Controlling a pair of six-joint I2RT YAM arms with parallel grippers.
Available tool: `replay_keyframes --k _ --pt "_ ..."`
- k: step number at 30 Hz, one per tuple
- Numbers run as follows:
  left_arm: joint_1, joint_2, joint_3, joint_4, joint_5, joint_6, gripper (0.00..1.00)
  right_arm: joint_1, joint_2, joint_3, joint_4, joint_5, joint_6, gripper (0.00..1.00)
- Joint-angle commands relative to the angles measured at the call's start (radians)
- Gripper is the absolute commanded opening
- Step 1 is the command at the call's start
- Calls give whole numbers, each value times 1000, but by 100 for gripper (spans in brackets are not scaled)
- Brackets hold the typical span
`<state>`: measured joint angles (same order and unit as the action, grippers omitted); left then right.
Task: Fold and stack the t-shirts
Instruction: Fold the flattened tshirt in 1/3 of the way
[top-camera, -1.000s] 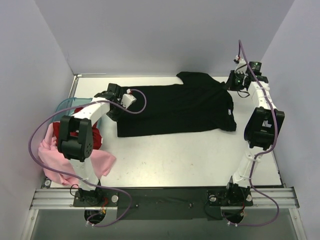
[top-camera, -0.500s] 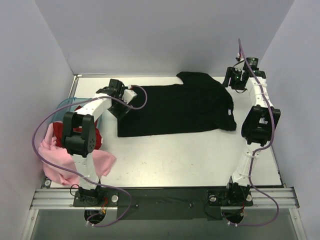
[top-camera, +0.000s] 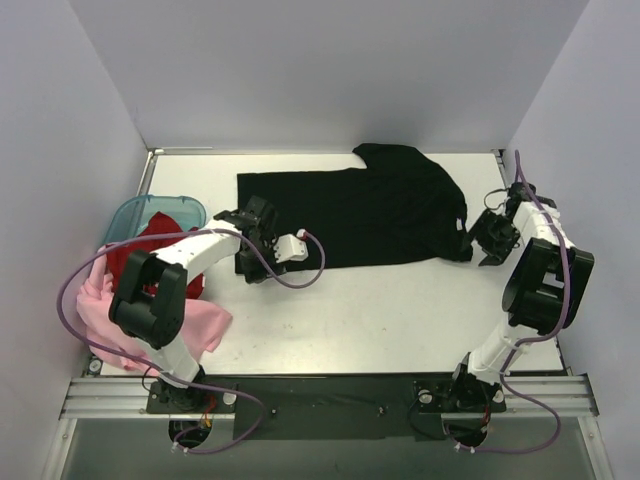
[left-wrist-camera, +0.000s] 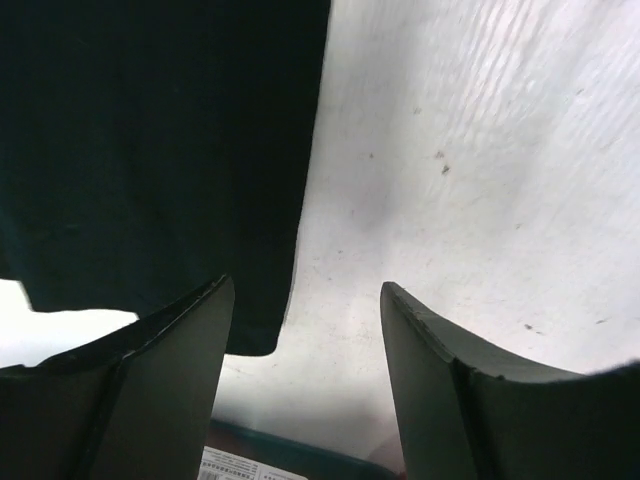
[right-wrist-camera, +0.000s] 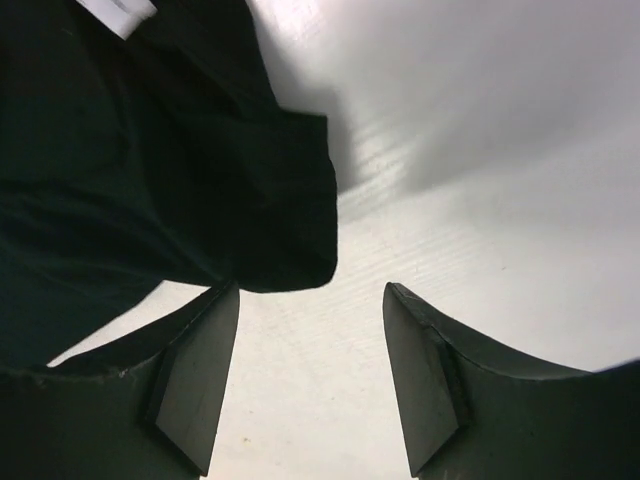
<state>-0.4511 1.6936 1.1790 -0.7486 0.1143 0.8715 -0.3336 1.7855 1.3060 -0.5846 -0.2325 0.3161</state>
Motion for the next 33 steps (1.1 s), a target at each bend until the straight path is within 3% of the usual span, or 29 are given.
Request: replay_keyframes --k 1,7,11,17,18,19,20,21,22,26,33 --pt "25 27 -16 97 -76 72 73 -41 -28 -73 35 -22 122 54" --pt "19 54 -62 181 -105 89 77 -42 28 -88 138 -68 283 52" --pt "19 57 -130 221 -105 113 67 -42 17 -134 199 -31 349 50" --pt "25 71 -156 270 -107 93 29 -38 69 -191 278 -116 449 44" --pt "25 71 -154 270 -107 87 14 -38 72 -197 281 -110 454 40" --pt "29 69 -153 264 -107 84 5 -45 71 -206 282 -93 456 26" --pt "31 64 -151 259 -107 83 0 -51 66 -212 282 -82 456 19" --pt "43 60 -144 241 -107 83 0 -76 49 -224 284 -64 457 5" --pt "51 51 -134 227 -107 84 0 -106 39 -234 281 -54 456 0" --pt "133 2 -111 106 -91 124 0 -180 -52 -237 185 8 343 0" --pt "124 -87 -163 -132 -4 149 0 -200 -164 -330 -21 -21 250 0"
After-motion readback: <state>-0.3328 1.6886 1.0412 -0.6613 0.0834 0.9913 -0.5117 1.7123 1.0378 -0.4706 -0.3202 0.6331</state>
